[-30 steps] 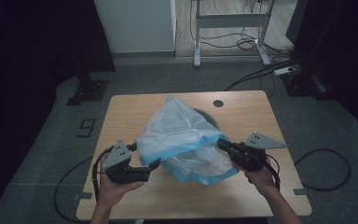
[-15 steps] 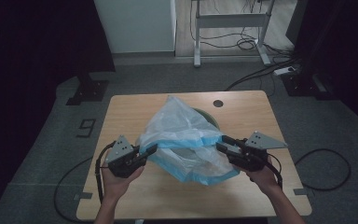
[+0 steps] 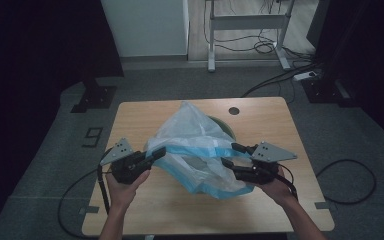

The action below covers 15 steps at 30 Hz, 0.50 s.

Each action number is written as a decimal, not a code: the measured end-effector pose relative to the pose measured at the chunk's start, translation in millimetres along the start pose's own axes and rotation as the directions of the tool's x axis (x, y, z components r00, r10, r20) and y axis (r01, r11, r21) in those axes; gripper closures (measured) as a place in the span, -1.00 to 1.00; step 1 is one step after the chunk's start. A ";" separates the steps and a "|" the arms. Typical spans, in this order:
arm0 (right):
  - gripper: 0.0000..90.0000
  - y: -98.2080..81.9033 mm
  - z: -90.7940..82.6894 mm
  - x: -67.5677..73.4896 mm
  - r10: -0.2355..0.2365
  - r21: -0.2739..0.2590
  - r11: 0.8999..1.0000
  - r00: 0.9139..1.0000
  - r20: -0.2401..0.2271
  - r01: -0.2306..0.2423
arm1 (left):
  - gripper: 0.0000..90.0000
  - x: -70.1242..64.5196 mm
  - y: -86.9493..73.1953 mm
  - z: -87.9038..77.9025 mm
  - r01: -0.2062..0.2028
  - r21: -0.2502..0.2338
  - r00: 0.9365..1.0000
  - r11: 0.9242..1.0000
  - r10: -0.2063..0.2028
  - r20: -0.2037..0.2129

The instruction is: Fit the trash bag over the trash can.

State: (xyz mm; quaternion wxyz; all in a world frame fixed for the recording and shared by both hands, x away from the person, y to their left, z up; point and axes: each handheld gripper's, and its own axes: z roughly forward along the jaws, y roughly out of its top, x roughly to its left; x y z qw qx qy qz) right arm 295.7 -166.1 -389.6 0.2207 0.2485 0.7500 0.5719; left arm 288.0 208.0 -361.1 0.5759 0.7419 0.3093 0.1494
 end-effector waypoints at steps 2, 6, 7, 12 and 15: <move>-0.15 -0.1 0.9 0.4 -0.003 0.004 1.000 1.000 0.003 0.003 | 0.99 0.8 0.5 -0.3 0.010 -0.005 1.000 1.000 -0.010 0.005; -0.12 -0.5 3.3 0.5 -0.008 0.013 1.000 1.000 0.026 0.007 | 0.99 2.4 1.5 -0.8 0.023 -0.012 1.000 1.000 -0.023 0.013; -0.11 -0.3 3.7 -0.2 -0.007 0.015 1.000 1.000 0.030 0.006 | 0.99 2.9 1.9 -0.7 0.026 -0.016 1.000 1.000 -0.026 0.017; -0.15 2.9 5.5 4.0 -0.027 0.016 1.000 1.000 0.006 0.027 | 0.99 5.6 5.6 0.6 0.047 -0.033 0.999 0.998 -0.046 0.027; -0.14 4.7 7.2 8.1 -0.044 0.016 0.999 0.999 0.014 0.043 | 0.99 5.4 6.9 1.6 0.050 -0.035 0.998 0.998 -0.049 0.030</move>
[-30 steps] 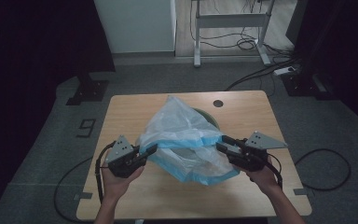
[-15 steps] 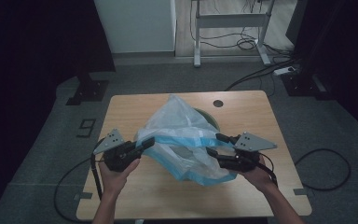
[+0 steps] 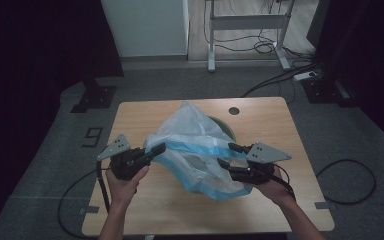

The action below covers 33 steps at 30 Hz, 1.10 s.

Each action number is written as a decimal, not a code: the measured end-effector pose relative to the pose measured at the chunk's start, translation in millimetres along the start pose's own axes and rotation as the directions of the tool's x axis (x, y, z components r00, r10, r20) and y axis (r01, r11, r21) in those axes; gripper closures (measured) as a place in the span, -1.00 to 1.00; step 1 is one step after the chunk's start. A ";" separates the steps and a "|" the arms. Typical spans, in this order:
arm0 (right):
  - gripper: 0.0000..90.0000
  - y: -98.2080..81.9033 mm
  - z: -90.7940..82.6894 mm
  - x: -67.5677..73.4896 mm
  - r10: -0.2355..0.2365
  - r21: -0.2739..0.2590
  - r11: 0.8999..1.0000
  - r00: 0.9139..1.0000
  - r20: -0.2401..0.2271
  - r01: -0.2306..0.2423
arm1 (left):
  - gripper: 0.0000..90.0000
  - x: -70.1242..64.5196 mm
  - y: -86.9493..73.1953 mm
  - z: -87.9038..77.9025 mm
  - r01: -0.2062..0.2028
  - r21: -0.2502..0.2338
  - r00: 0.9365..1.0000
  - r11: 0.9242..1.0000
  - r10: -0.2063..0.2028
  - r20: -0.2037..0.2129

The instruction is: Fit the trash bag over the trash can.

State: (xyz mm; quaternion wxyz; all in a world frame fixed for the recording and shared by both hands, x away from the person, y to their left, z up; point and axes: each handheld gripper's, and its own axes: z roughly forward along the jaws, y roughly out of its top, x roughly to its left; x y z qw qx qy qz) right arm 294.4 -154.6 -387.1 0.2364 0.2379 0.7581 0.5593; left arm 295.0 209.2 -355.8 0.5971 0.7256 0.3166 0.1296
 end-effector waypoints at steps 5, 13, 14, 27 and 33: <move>0.02 0.0 5.4 -1.1 -0.002 0.013 1.000 1.000 0.026 0.001 | 1.00 -1.2 2.7 -0.5 0.008 -0.013 1.000 1.000 -0.007 0.013; 0.93 -0.1 4.5 -13.9 0.065 0.009 0.998 0.995 0.074 -0.066 | 0.99 2.4 4.0 0.2 0.019 -0.008 0.999 1.000 -0.018 0.045; 0.98 0.3 4.4 -15.6 0.072 0.010 0.997 0.994 0.080 -0.073 | 0.99 2.7 4.0 0.5 0.018 -0.005 0.999 1.000 -0.018 0.046; 0.98 2.6 3.8 -28.1 0.114 0.000 0.993 0.992 0.057 -0.115 | 0.99 8.6 4.8 -1.1 0.023 -0.002 0.999 1.000 -0.022 0.040; 0.37 6.2 1.8 -14.5 0.059 -0.019 0.998 0.998 0.037 -0.059 | 0.99 5.2 9.3 -2.7 0.018 -0.017 0.998 1.000 -0.017 0.056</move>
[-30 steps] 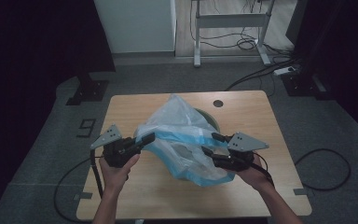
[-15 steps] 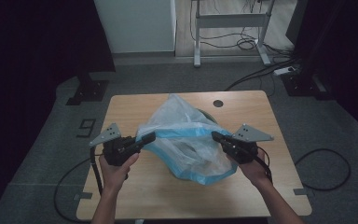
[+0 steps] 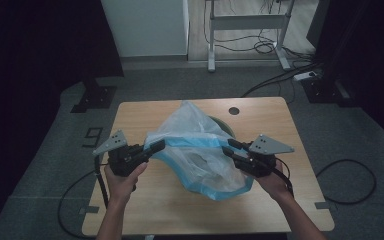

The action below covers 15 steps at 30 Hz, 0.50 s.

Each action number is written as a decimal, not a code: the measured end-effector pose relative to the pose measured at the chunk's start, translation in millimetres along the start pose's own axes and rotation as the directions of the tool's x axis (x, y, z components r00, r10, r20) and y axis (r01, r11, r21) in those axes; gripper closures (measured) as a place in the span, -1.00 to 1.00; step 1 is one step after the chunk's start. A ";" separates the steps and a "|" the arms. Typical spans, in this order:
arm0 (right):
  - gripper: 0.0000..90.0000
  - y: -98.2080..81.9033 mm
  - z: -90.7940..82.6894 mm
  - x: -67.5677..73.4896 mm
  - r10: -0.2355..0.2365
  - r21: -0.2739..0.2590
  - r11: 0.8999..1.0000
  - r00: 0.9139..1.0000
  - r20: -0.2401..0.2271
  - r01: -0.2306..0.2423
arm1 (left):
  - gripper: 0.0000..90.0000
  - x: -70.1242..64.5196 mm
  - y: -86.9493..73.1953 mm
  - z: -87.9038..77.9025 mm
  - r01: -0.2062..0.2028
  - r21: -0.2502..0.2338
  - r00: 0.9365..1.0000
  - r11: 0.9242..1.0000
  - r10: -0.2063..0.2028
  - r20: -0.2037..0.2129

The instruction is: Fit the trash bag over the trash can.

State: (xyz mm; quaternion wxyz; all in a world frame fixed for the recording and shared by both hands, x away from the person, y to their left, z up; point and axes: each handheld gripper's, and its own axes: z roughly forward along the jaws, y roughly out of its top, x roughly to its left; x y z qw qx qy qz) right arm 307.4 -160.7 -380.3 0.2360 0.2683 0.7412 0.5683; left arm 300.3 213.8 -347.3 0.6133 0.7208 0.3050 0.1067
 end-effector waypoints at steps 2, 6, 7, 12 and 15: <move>0.24 3.6 0.3 2.6 -0.020 -0.002 1.000 1.000 0.000 0.020 | 0.99 -2.4 3.2 0.5 -0.004 -0.002 1.000 1.000 0.004 0.003; 0.11 9.2 2.3 4.7 -0.038 0.008 0.999 0.999 -0.001 0.038 | 0.99 -3.3 4.8 0.3 -0.007 -0.002 1.000 1.000 0.007 0.005; 0.04 11.7 4.0 6.6 -0.048 0.016 0.999 0.999 0.006 0.047 | 0.99 -3.2 4.7 0.7 -0.003 -0.003 1.000 1.000 0.003 0.006; 0.00 12.4 9.4 12.1 -0.063 0.028 0.998 0.998 0.017 0.063 | 0.99 -2.9 3.5 2.6 0.003 -0.002 1.000 1.000 -0.003 0.009; 0.08 11.4 16.0 13.2 -0.064 0.037 0.997 0.996 0.060 0.061 | 0.99 -2.7 3.6 3.4 0.007 -0.004 1.000 1.000 -0.007 0.021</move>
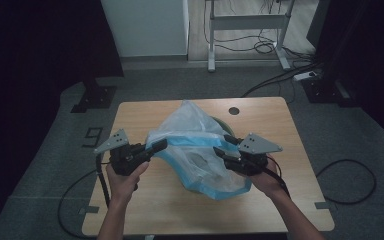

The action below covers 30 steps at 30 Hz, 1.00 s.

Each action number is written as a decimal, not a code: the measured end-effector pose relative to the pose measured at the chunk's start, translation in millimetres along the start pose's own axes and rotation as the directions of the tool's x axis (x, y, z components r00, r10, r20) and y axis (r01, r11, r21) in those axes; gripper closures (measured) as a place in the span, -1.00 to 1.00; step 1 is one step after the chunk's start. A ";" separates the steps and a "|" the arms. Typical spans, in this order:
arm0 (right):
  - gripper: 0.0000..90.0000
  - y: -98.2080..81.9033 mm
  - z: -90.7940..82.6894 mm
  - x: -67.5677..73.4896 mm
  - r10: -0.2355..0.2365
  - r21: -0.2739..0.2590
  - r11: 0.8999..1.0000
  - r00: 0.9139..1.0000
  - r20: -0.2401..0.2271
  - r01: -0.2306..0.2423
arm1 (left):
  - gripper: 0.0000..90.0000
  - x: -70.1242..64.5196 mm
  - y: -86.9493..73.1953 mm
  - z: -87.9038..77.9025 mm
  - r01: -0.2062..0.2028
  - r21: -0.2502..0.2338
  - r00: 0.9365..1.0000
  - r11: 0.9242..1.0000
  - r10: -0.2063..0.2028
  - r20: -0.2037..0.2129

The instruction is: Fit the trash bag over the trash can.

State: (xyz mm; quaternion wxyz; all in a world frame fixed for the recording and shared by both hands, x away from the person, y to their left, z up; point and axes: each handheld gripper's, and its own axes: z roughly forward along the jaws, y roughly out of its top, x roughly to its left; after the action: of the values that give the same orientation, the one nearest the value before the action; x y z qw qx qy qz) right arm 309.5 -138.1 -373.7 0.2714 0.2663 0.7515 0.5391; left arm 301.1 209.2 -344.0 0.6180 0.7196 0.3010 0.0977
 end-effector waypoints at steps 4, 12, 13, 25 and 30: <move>0.38 0.0 4.5 -2.2 0.012 0.007 1.000 0.999 0.043 -0.012 | 0.99 0.1 0.7 0.2 -0.002 0.002 1.000 1.000 0.002 0.006; 0.98 4.2 -2.8 -14.1 0.053 0.007 0.999 0.999 0.009 -0.053 | 0.99 2.0 1.4 1.2 -0.007 0.020 1.000 1.000 0.007 0.004; 0.98 4.9 -4.4 -16.2 0.060 0.003 0.998 0.998 -0.008 -0.060 | 0.99 2.9 1.7 1.7 -0.011 0.027 1.000 1.000 0.011 -0.003; 0.98 17.7 -0.8 -48.4 0.126 -0.014 0.992 0.992 -0.027 -0.127 | 0.95 23.1 8.9 15.2 -0.016 0.074 0.999 0.997 0.019 -0.044; 0.98 19.8 12.3 -56.9 0.132 -0.010 0.991 0.991 -0.014 -0.132 | 0.92 35.2 7.0 20.0 -0.006 0.091 0.998 0.996 0.012 -0.062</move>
State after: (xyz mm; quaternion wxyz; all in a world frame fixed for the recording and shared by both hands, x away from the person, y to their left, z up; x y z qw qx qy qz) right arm 360.6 -163.8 -351.3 0.2318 0.3104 0.7310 0.5617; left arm 341.7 211.7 -349.9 0.5747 0.7449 0.3210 0.1090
